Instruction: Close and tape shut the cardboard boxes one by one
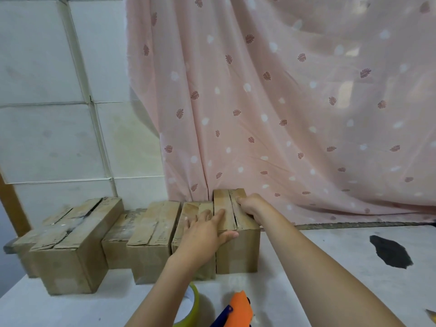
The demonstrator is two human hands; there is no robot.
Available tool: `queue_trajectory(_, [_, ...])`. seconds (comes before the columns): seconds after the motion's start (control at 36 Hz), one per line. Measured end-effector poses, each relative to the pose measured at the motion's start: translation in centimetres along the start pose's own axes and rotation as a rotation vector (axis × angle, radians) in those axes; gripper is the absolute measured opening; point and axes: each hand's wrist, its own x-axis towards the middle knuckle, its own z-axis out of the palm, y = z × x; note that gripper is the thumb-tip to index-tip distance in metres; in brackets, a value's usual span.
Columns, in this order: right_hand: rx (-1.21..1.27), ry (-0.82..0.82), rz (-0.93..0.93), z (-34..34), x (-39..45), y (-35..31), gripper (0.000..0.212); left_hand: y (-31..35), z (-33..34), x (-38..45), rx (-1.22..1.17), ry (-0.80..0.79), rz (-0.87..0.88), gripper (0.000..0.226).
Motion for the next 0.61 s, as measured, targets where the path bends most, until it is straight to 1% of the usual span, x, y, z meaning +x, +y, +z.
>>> queue_trajectory(0.14, [-0.116, -0.010, 0.006, -0.1, 0.0, -0.2, 0.055, 0.4, -0.5, -0.4, -0.010, 0.016, 0.016, 0.082])
queue_trajectory(0.25, [-0.105, -0.027, 0.040, -0.4, 0.0, -0.1, 0.053, 0.2, -1.4, -0.6, -0.091, 0.009, 0.044, 0.082])
queue_trajectory(0.36, [-0.101, -0.108, 0.114, -0.8, -1.4, -0.1, 0.042, -0.1, -2.0, -1.3, -0.158, -0.073, 0.087, 0.077])
queue_trajectory(0.42, [-0.126, -0.125, 0.128, -1.0, -2.2, -0.2, 0.036, -0.2, -1.9, -1.5, -0.187, -0.076, 0.098, 0.078])
queue_trajectory(0.53, [-0.124, -0.108, 0.133, -0.9, -2.8, -0.1, 0.040, 0.0, -1.8, -1.8, -0.192, -0.060, 0.098, 0.088])
queue_trajectory(0.61, [-0.109, -0.037, 0.084, -0.3, -2.7, 0.2, 0.043, 0.2, -1.7, -1.9, -0.163, -0.067, 0.087, 0.097])
